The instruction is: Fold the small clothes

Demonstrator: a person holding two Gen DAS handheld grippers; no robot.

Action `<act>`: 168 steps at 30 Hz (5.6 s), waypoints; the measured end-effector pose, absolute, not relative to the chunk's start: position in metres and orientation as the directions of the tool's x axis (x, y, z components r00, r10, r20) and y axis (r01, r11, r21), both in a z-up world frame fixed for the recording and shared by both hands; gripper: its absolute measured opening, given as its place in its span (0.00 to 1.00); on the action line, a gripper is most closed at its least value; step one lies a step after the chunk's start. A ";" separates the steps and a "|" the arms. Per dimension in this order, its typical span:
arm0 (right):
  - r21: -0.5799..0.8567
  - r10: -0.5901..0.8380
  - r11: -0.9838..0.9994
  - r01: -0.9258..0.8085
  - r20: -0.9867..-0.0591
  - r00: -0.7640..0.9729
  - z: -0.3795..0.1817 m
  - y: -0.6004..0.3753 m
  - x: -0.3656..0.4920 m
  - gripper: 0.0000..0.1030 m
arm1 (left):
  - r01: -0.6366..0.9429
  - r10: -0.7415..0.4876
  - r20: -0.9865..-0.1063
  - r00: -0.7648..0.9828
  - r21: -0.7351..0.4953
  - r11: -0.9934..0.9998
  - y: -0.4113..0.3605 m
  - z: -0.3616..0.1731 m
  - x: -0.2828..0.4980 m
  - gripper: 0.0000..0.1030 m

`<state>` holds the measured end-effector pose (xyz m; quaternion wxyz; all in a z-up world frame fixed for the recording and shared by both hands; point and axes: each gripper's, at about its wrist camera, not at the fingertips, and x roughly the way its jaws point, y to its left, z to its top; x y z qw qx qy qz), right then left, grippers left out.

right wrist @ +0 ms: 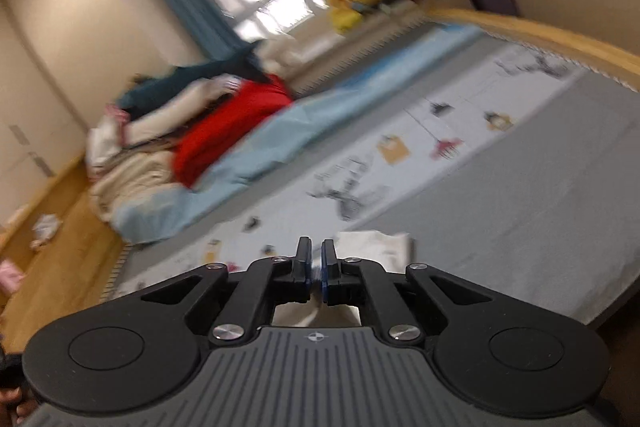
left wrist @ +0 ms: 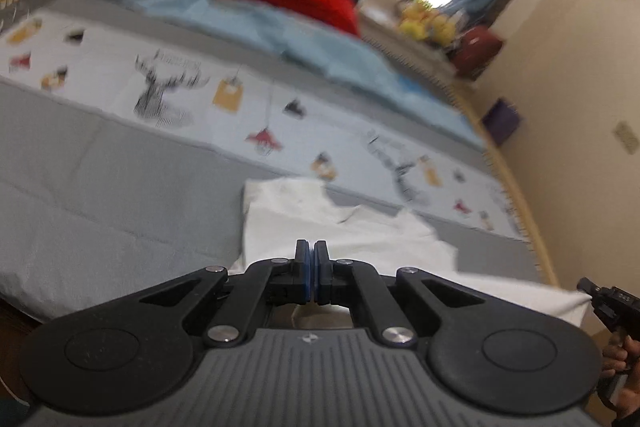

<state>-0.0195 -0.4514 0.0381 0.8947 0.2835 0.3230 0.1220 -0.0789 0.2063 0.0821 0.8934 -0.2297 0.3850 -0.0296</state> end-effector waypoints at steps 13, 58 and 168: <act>0.333 0.156 0.924 0.185 -0.774 0.613 -0.083 -0.389 0.149 0.07 | -0.232 -0.127 -0.808 0.575 -0.310 0.922 0.225 -0.047 0.092 0.01; 0.362 0.324 0.932 -0.027 -0.795 0.513 -0.149 -0.351 0.221 0.07 | -0.045 -0.159 -0.853 0.497 -0.208 0.977 0.187 -0.105 0.170 0.06; 0.167 0.245 0.965 -0.201 -0.847 0.471 -0.142 -0.312 0.169 0.07 | -0.024 -0.036 -0.856 0.515 -0.057 0.998 0.137 -0.095 0.150 0.20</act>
